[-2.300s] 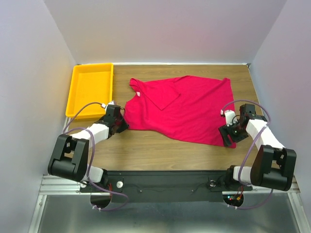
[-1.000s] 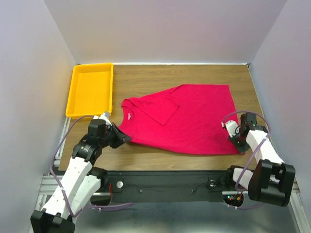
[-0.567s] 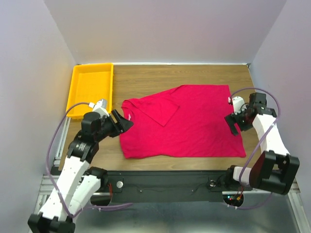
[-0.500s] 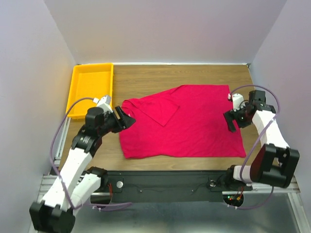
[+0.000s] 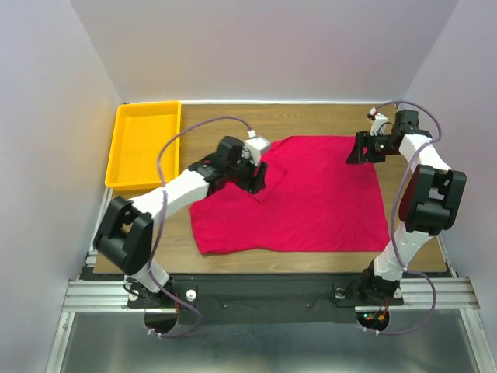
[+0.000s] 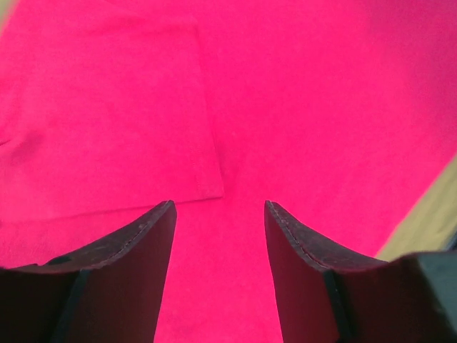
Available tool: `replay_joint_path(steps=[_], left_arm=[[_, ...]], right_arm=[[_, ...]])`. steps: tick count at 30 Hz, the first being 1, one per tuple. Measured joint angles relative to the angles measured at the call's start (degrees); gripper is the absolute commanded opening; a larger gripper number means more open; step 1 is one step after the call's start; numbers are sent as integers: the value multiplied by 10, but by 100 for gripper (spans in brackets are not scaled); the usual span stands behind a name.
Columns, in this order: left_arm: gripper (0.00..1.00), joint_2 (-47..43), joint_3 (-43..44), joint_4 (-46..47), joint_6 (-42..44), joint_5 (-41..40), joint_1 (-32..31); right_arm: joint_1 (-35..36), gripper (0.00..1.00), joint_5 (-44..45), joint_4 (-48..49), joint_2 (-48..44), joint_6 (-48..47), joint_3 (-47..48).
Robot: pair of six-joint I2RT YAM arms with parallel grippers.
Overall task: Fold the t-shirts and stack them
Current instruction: Flatten the tshirt out
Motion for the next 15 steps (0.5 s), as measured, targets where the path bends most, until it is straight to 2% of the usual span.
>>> replay_joint_path(steps=[4, 9, 15], left_arm=[[60, 82, 35, -47, 73, -55, -61], [56, 154, 75, -97, 138, -134, -110], [54, 194, 121, -128, 173, -192, -115]], right_arm=[[0, 75, -25, 5, 0, 4, -5], [-2, 74, -55, 22, -1, 4, -61], [-9, 74, -82, 28, -2, 12, -117]])
